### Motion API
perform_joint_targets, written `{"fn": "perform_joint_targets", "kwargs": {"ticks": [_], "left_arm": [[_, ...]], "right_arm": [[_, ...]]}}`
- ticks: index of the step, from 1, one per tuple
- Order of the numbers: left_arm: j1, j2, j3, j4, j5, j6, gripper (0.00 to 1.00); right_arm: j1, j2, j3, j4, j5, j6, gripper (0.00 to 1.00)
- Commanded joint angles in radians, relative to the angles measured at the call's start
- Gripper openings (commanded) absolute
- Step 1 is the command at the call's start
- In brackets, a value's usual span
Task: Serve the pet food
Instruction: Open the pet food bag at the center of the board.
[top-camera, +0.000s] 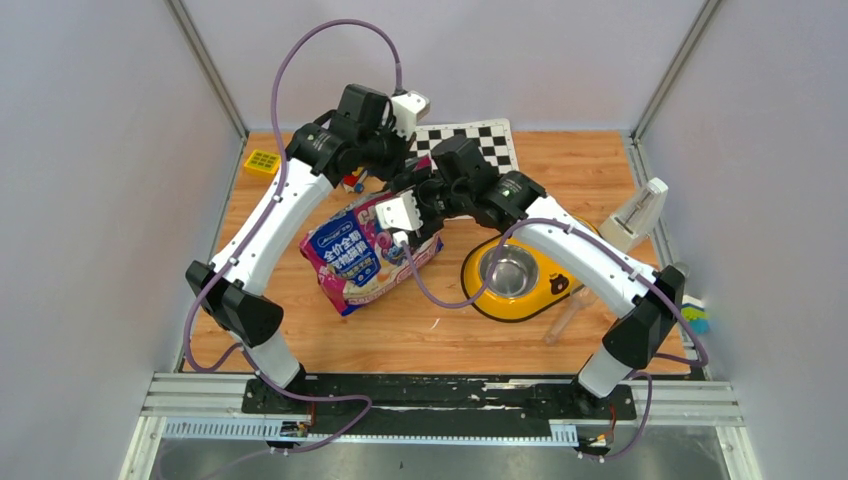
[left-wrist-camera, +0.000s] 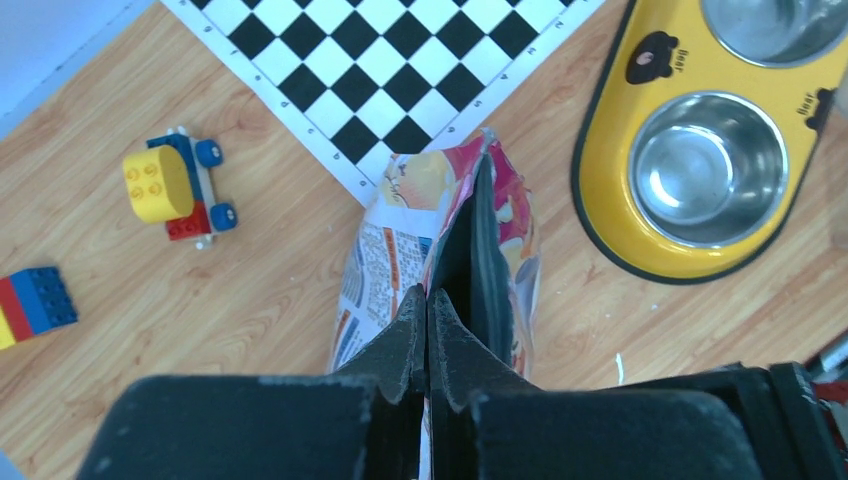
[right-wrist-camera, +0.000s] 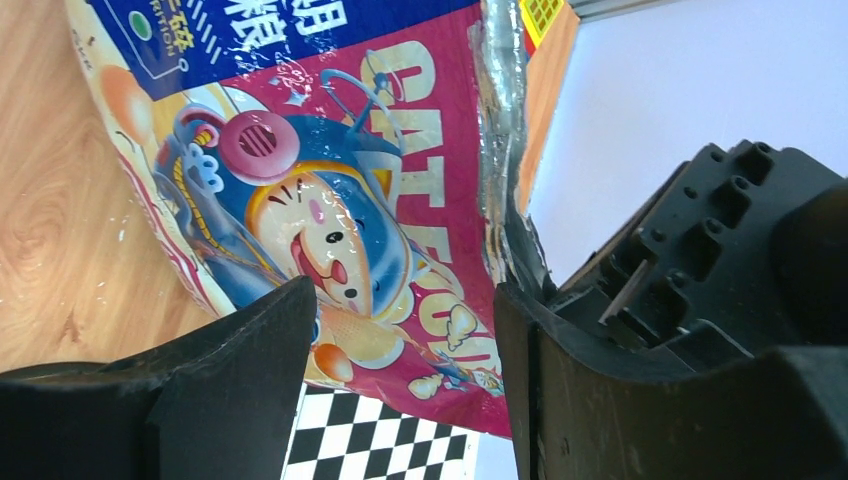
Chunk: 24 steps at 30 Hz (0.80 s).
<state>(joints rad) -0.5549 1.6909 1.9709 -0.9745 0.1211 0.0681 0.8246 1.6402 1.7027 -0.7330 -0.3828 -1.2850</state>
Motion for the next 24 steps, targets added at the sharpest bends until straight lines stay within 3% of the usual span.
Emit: {"fn": "perform_joint_targets", "kwargs": {"ticks": [1, 18, 24], "left_arm": [[-0.001, -0.032, 0.0, 0.117, -0.096, -0.025, 0.0], [-0.002, -0.017, 0.016, 0.104, -0.074, -0.017, 0.0], [-0.002, -0.013, 0.024, 0.097, -0.07, -0.015, 0.0]], "right_arm": [[0.006, 0.003, 0.028, 0.076, 0.023, 0.003, 0.66], [0.024, 0.076, 0.054, 0.09, 0.063, -0.044, 0.66], [0.031, 0.086, 0.039, 0.081, 0.067, -0.069, 0.58]]}}
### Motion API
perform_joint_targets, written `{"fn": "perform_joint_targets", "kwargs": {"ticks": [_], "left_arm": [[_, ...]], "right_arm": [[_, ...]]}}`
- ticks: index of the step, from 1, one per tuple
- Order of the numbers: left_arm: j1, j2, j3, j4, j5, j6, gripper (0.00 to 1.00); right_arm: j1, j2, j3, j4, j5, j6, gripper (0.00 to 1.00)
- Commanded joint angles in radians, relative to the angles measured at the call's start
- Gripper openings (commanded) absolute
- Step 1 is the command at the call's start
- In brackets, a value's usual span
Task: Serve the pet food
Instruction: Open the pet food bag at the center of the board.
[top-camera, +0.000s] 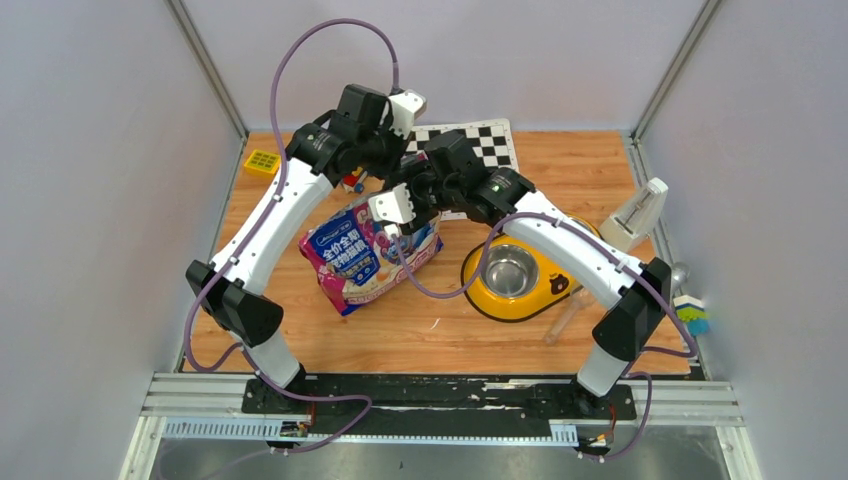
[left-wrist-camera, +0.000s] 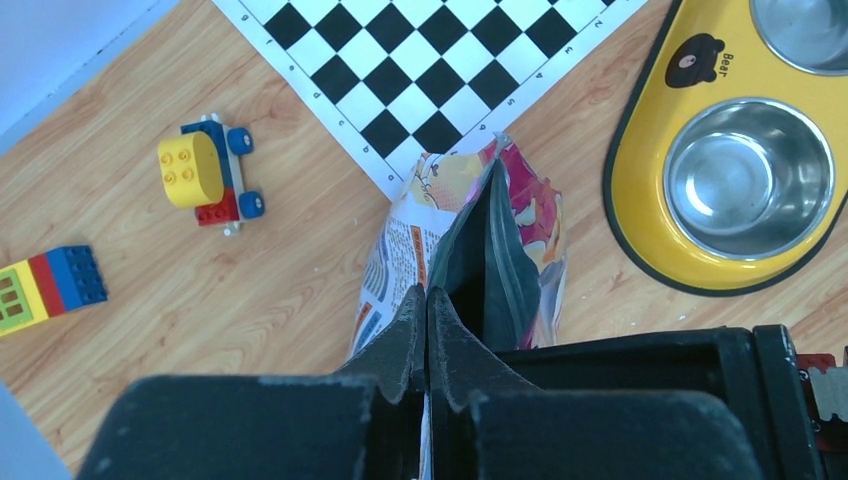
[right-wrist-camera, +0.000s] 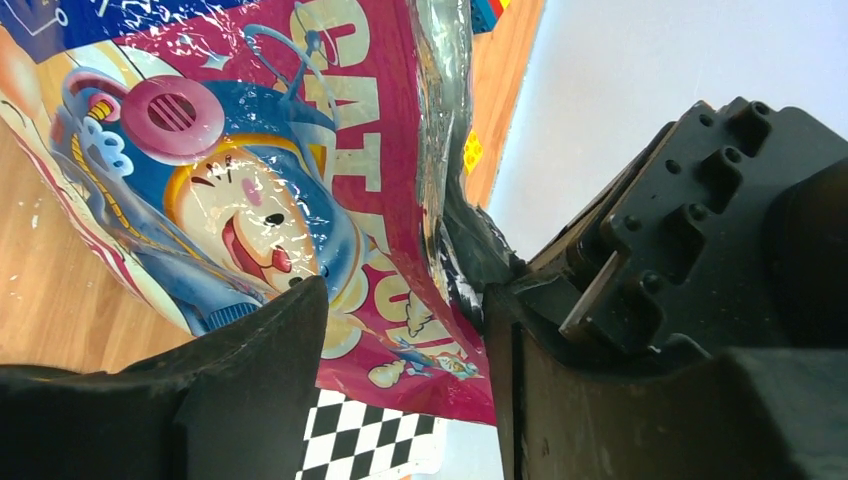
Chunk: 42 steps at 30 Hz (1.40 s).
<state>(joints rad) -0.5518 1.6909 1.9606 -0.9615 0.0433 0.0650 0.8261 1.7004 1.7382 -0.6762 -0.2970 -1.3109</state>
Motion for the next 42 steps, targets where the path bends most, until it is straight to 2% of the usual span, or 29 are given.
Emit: {"fn": "perform_joint_targets", "kwargs": {"ticks": [1, 4, 6, 10, 14, 20, 31, 40, 41, 42], "left_arm": [[-0.005, -0.013, 0.035, 0.084, 0.011, -0.01, 0.0], [-0.004, -0.008, 0.043, 0.078, 0.02, -0.008, 0.0], [-0.003, -0.006, 0.052, 0.075, 0.017, -0.004, 0.0], [-0.004, -0.002, 0.066, 0.07, 0.007, 0.007, 0.0], [-0.003, 0.001, 0.073, 0.066, -0.007, 0.02, 0.0], [-0.001, 0.002, 0.087, 0.063, -0.104, 0.065, 0.0], [0.059, 0.047, 0.206, 0.078, -0.212, 0.134, 0.0], [0.083, 0.095, 0.278, 0.117, -0.284, 0.216, 0.01], [0.084, 0.096, 0.284, 0.102, -0.272, 0.215, 0.04], [0.085, 0.099, 0.288, 0.088, -0.26, 0.213, 0.16]], "right_arm": [[0.034, 0.028, -0.001, 0.014, -0.01, -0.059, 0.54], [0.051, 0.039, -0.026, 0.002, 0.034, -0.108, 0.35], [0.055, 0.042, -0.035, -0.026, 0.023, -0.122, 0.27], [0.064, 0.052, -0.033, -0.083, -0.005, -0.15, 0.24], [0.079, 0.059, 0.001, -0.156, -0.005, -0.174, 0.09], [0.093, 0.016, 0.081, -0.369, -0.047, -0.208, 0.0], [0.096, -0.064, 0.069, -0.629, -0.059, -0.242, 0.0], [0.096, -0.065, 0.158, -0.782, -0.12, -0.245, 0.0], [0.096, -0.065, 0.152, -0.777, -0.115, -0.239, 0.0], [0.094, -0.064, 0.148, -0.767, -0.111, -0.229, 0.0]]}}
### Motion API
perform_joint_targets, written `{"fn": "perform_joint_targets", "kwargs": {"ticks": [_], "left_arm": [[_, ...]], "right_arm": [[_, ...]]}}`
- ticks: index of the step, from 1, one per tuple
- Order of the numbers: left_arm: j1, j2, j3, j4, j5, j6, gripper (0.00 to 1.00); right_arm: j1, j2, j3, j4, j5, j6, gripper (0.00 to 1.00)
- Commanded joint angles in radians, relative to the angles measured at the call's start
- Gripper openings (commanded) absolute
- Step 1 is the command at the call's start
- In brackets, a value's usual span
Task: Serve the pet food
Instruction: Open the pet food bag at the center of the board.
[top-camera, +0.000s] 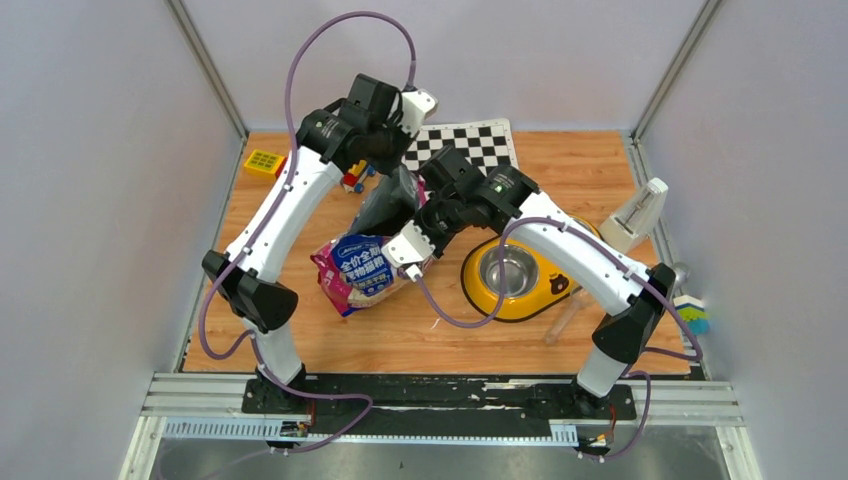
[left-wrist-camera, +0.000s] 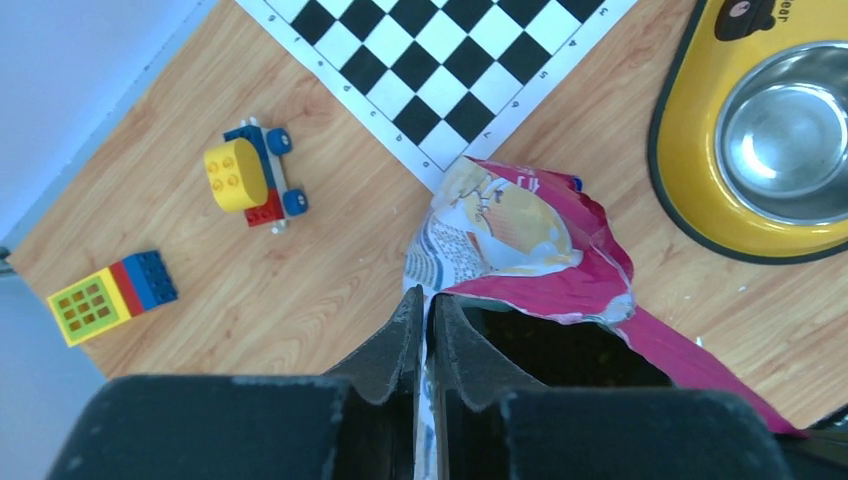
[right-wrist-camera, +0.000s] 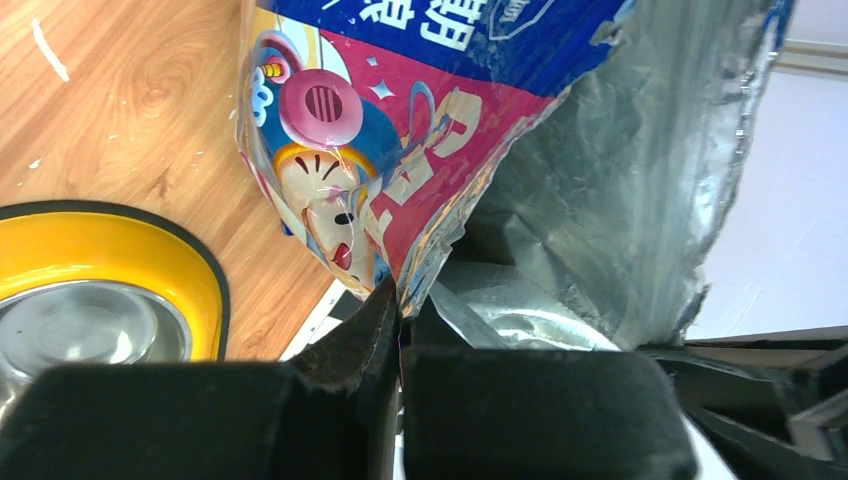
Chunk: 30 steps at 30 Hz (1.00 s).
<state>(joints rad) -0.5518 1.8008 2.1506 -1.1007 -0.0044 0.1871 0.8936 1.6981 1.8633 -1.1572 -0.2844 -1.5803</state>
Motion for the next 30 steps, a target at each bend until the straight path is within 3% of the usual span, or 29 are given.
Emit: {"fn": "perform_joint_targets", "kwargs": {"ticks": [1, 2, 4, 8, 19, 30], "left_arm": [[0.085, -0.012, 0.111, 0.19, -0.175, 0.078, 0.23], [0.085, -0.018, 0.123, 0.171, -0.15, 0.07, 0.44], [0.085, -0.045, 0.13, 0.118, -0.089, 0.045, 0.66], [0.085, -0.124, 0.107, 0.043, -0.024, 0.025, 0.91], [0.086, -0.209, -0.023, -0.189, 0.23, 0.029, 0.95], [0.085, -0.197, -0.139, -0.267, 0.129, 0.074, 0.82]], "right_arm": [[0.025, -0.061, 0.02, -0.272, -0.12, 0.048, 0.0], [0.022, -0.06, 0.017, -0.251, -0.119, 0.061, 0.0], [0.009, -0.062, 0.012, -0.215, -0.127, 0.067, 0.0], [-0.012, -0.07, -0.004, -0.145, -0.13, 0.079, 0.0], [-0.017, -0.069, -0.005, -0.054, -0.108, 0.115, 0.0], [-0.03, -0.088, -0.006, -0.038, -0.108, 0.124, 0.0]]}}
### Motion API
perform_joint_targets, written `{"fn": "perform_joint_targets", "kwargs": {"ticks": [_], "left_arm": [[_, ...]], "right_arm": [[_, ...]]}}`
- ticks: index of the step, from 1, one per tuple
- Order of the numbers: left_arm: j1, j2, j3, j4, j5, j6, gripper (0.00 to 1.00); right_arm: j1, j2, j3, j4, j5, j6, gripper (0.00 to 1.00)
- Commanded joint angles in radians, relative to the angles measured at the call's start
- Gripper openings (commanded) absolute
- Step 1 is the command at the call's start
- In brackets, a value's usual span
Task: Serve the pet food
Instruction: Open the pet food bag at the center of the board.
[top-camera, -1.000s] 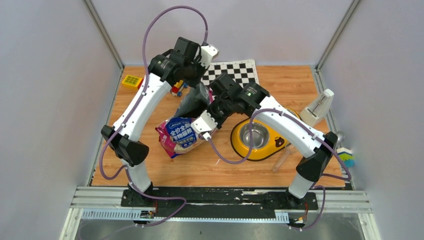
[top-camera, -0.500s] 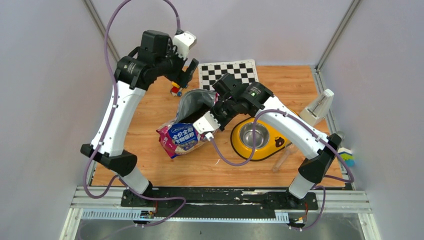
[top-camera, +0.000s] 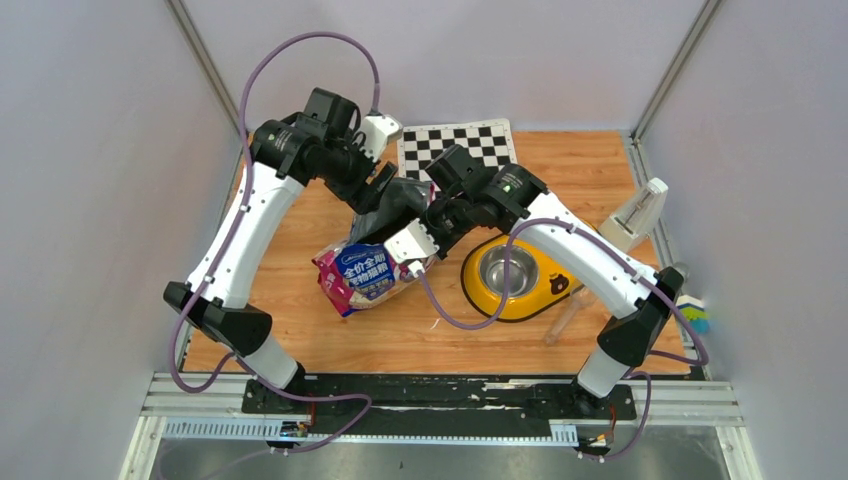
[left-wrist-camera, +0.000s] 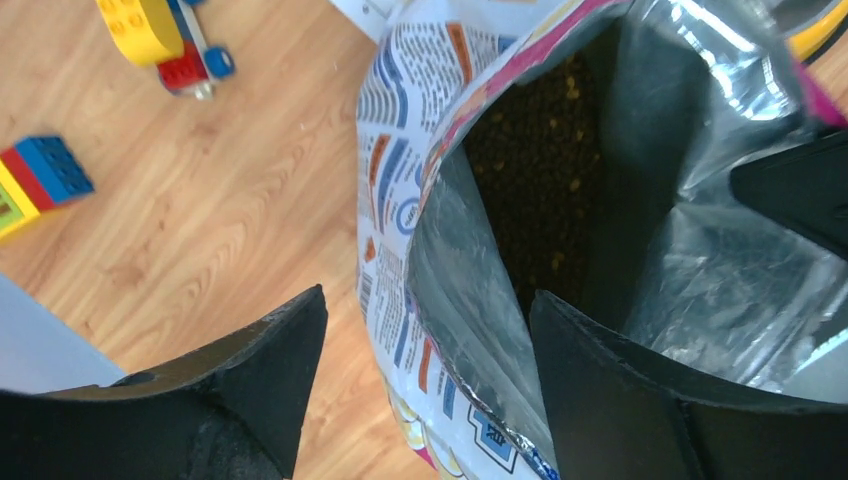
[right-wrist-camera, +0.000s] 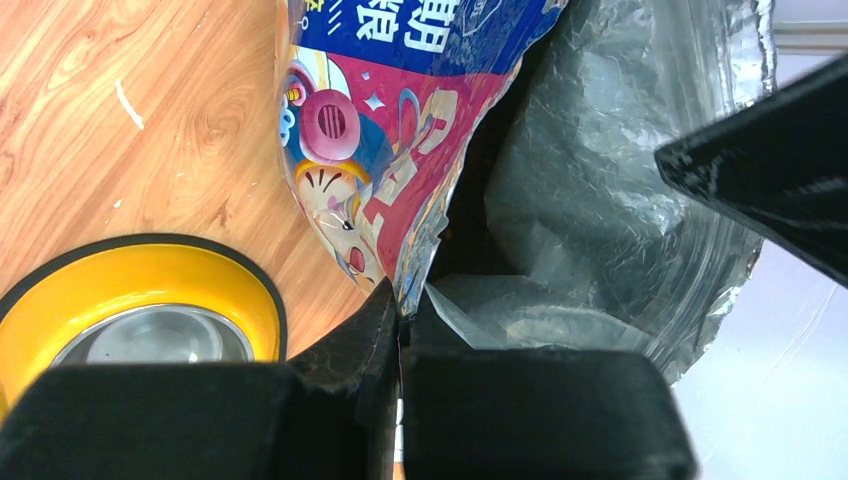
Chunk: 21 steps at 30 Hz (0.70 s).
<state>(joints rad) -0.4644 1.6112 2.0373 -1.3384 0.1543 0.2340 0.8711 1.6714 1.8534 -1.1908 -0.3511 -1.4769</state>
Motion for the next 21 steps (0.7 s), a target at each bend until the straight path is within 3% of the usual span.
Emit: {"fn": "perform_joint_targets", "kwargs": {"ticks": [1, 5, 7, 8, 10, 12, 17, 21], "left_arm": [[-0.002, -0.003, -0.032, -0.032, -0.03, 0.027, 0.78], [-0.002, 0.012, -0.038, -0.048, -0.031, 0.026, 0.61], [-0.001, 0.019, -0.039, -0.045, -0.045, 0.023, 0.46], [-0.001, 0.022, -0.037, -0.043, -0.053, 0.019, 0.3], [-0.002, 0.022, -0.019, -0.031, -0.096, 0.014, 0.1], [-0.001, 0.017, 0.004, 0.0, -0.173, 0.012, 0.0], [-0.002, -0.002, 0.063, 0.104, -0.427, 0.04, 0.0], [-0.002, -0.024, 0.076, 0.182, -0.498, 0.065, 0.0]], "right_arm": [[-0.008, -0.063, 0.006, -0.003, -0.043, 0.021, 0.0], [-0.009, -0.069, 0.003, 0.0, -0.043, 0.021, 0.0], [-0.009, -0.072, 0.0, 0.002, -0.04, 0.023, 0.0], [-0.008, -0.073, -0.001, 0.002, -0.039, 0.023, 0.0], [-0.009, -0.077, -0.007, 0.001, -0.033, 0.024, 0.0], [-0.008, -0.082, -0.014, -0.004, -0.024, 0.023, 0.0], [-0.009, -0.092, -0.008, -0.08, -0.019, -0.009, 0.0], [-0.008, -0.092, 0.011, -0.128, -0.034, -0.026, 0.0]]}}
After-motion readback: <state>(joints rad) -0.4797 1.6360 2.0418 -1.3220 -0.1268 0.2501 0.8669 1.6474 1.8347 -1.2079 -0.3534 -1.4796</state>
